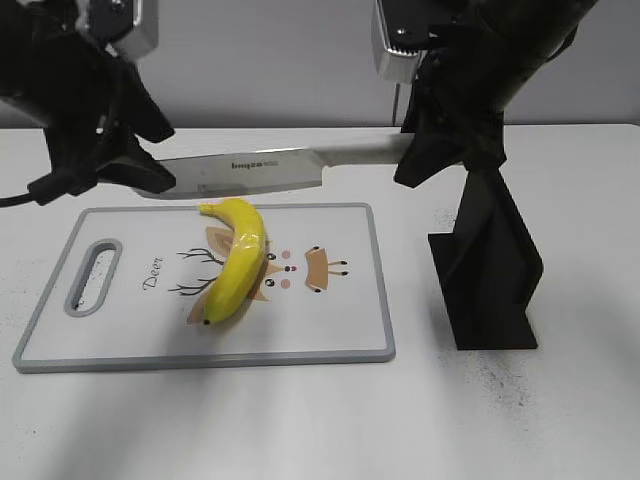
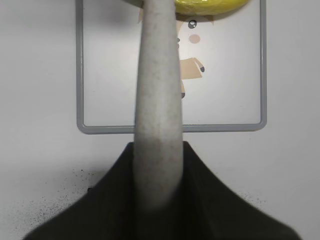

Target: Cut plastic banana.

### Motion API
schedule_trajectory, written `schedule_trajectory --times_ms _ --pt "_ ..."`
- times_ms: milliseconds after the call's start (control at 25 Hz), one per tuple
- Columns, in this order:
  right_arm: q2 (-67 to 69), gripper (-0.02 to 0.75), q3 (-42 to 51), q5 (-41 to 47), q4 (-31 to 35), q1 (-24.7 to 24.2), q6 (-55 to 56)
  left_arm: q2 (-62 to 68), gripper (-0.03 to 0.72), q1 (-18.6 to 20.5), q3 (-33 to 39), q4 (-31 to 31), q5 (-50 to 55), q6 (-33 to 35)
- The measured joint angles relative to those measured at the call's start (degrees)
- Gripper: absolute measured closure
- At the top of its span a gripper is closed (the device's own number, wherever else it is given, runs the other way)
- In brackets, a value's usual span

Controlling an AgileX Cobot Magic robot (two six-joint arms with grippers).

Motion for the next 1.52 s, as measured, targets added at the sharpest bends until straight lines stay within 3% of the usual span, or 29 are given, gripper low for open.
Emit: schedule_trajectory --times_ms 200,320,440,560,680,1000,1280,1520 --pt "0.0 0.577 0.0 -1.4 0.2 0.0 -0.1 3.7 0.108 0.0 -0.3 1.9 -1.3 0.1" --pt "0.0 0.577 0.0 -2.4 0.4 0.0 -0.1 5.1 0.167 -0.1 -0.4 1.9 -2.7 0.1" --pt "0.0 0.577 0.0 -3.8 0.4 0.0 -0.1 5.7 0.325 -0.1 -0.4 1.8 -5.0 0.1" --pt "0.0 0.576 0.0 -5.9 0.2 0.0 -0.3 5.7 0.593 -0.1 -0.4 1.7 -8.3 0.3" --pt "0.3 0.574 -0.1 -8.0 -0.8 0.0 -1.7 5.9 0.676 -0.2 -0.4 1.8 -8.9 0.9" --pt "6.2 0.573 -0.3 -8.8 -1.0 0.0 -2.0 12.4 0.698 -0.2 -0.4 2.1 -8.9 1.3" --pt "17.7 0.566 -0.3 -16.1 -1.4 0.0 -2.8 26.0 0.698 -0.2 -0.8 1.4 -17.8 1.6" --pt "20.4 0.565 -3.4 -13.3 -1.5 -0.3 -2.4 28.4 0.702 -0.3 -2.2 3.0 -16.9 1.7"
